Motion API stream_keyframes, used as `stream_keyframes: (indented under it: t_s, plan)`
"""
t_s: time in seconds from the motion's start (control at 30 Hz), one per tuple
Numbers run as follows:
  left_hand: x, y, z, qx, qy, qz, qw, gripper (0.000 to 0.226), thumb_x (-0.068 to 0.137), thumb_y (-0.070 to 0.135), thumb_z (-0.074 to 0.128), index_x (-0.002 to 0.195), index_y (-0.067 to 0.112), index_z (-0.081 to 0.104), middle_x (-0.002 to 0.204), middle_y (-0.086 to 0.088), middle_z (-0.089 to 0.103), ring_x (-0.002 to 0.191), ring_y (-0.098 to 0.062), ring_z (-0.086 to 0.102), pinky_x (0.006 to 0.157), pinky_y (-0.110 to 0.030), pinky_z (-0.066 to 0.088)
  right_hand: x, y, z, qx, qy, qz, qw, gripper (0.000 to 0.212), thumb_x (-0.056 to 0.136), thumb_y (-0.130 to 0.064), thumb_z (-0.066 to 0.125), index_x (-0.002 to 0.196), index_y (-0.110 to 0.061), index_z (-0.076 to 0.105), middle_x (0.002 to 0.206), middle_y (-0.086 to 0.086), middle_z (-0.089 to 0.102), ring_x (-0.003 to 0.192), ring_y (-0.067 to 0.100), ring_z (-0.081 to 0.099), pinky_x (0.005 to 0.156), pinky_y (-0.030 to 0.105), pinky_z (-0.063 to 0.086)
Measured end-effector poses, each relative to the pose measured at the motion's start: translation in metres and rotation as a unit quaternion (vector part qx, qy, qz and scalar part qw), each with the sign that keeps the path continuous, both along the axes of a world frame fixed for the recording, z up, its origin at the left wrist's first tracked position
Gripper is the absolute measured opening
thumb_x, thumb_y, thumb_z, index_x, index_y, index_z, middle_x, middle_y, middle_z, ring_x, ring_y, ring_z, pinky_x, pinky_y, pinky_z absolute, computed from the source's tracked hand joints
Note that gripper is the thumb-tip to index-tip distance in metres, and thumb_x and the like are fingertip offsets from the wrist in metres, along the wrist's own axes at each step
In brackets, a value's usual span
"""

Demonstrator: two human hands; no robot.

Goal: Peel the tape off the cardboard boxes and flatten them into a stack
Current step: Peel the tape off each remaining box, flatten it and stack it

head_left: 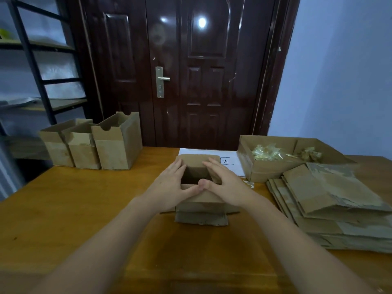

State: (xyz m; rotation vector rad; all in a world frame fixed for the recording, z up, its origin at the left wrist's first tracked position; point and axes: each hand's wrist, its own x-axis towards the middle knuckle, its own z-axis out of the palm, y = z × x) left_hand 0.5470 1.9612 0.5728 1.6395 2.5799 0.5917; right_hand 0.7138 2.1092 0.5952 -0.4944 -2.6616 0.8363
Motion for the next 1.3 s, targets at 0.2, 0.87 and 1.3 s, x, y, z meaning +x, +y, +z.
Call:
stream_keyframes:
  t_s: [0.2,0.87,1.3]
  plan:
    - [0.003,-0.001,0.002,0.007,-0.019,0.008,1.0,0.13,0.066,0.107,0.023,0.165,0.023,0.012,0.172,0.006,0.0,0.157,-0.013,0.001,0.122,-0.034,0.008,0.006,0.001,-0.002,0.01,0.108,-0.038,0.993,0.035,0.105,-0.041,0.051,0.136,-0.029,0.063,0.157,-0.01,0.042,0.141,-0.001,0.03,0.112,0.025,0.025]
    - [0.014,-0.004,0.008,0.008,-0.03,0.022,0.999,0.127,0.066,0.103,0.024,0.165,0.024,0.012,0.172,0.007,0.001,0.158,-0.014,0.004,0.125,-0.04,0.015,0.038,0.013,-0.021,0.013,-0.105,-0.114,0.988,0.105,0.078,-0.097,0.026,0.163,-0.036,0.009,0.16,0.002,0.041,0.14,0.024,0.046,0.108,0.04,0.044]
    - [0.025,-0.042,0.035,0.161,-0.029,0.01,0.987,0.09,0.09,0.068,0.057,0.162,0.029,0.022,0.171,0.012,0.01,0.157,-0.011,0.008,0.126,-0.046,0.021,0.035,-0.02,-0.022,-0.064,0.224,-0.25,0.94,0.092,0.09,-0.073,0.051,0.162,-0.033,0.01,0.169,-0.007,0.019,0.153,0.017,0.023,0.122,0.049,0.03]
